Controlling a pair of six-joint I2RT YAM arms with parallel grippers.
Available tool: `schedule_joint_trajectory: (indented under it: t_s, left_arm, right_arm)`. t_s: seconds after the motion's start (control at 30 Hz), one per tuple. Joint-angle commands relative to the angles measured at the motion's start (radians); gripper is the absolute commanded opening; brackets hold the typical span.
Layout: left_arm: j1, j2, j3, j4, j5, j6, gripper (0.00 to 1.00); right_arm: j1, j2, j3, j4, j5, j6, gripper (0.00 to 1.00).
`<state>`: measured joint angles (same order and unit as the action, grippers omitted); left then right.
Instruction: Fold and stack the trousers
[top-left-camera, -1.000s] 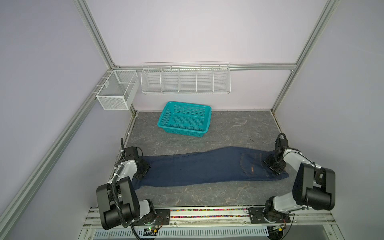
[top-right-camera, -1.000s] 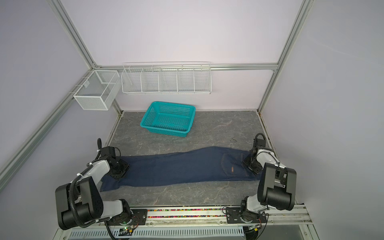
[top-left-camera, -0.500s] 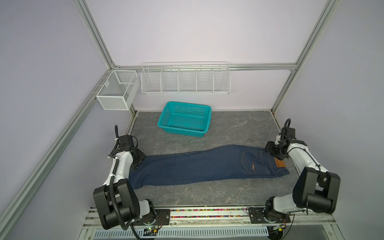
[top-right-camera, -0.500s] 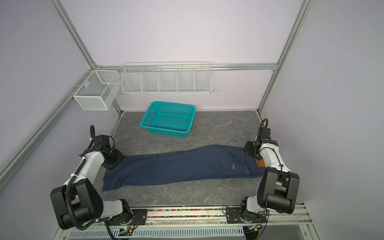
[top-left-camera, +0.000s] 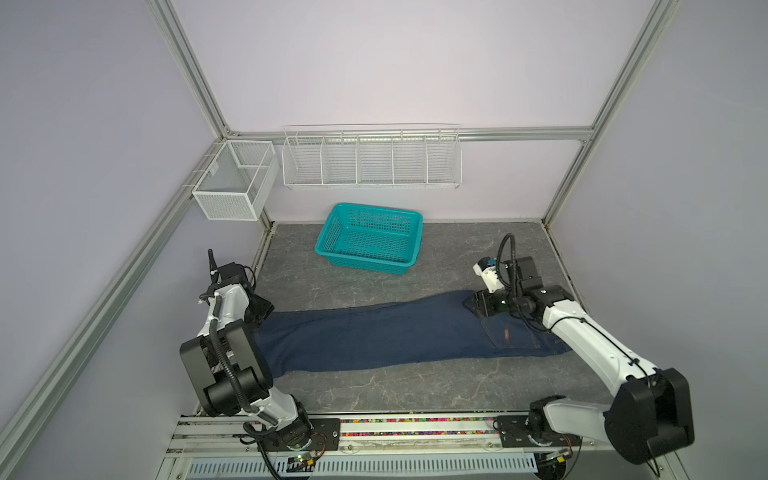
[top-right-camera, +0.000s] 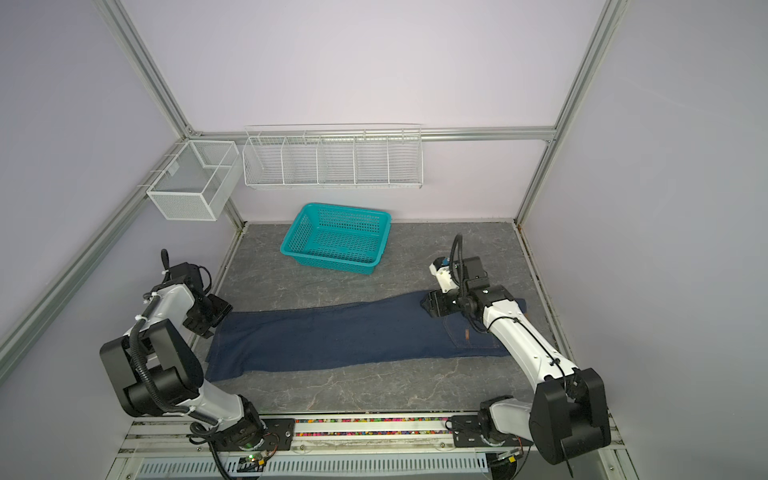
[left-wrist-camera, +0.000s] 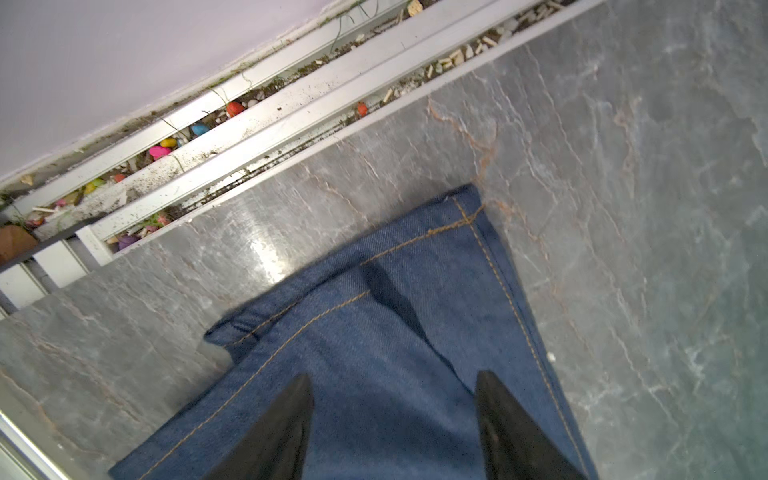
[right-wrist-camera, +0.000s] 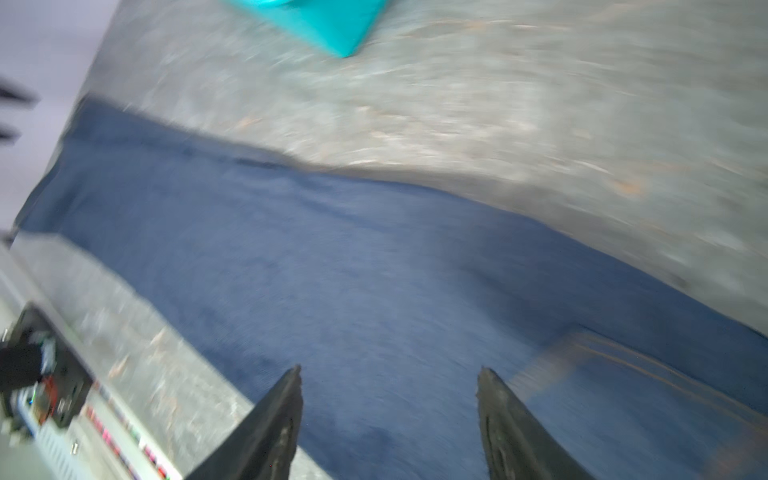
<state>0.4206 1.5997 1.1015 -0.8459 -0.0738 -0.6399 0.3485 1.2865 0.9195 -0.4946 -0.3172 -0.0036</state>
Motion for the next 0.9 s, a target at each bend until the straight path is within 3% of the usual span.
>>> schedule_joint_trajectory:
  t_s: [0.0,0.13,0.37,0.63,0.87]
  left_arm:
    - [0.001,0.046,0.046,-0.019,-0.013,-0.108,0.61]
    - [-0.020,0.108,0.096,-0.029,-0.013,-0.134,0.59]
    - [-0.028,0.201,0.125,-0.039,-0.009,-0.133,0.50]
    - [-0.032,0.276,0.170,-0.044,-0.043,-0.139,0.47]
    - [-0.036,0.326,0.192,-0.013,-0.035,-0.146,0.33]
  right_arm:
    - [0.124,0.062,0.008,0.064,0.019,-0.087,0.69]
    - [0.260,0.180,0.070,0.081,0.066,-0.111,0.69]
    - [0.392,0.312,0.122,0.125,0.067,-0.111,0.70]
    - [0.434,0.378,0.120,0.129,0.071,-0.135,0.70]
    - [0.436,0.389,0.110,0.121,0.086,-0.147,0.71]
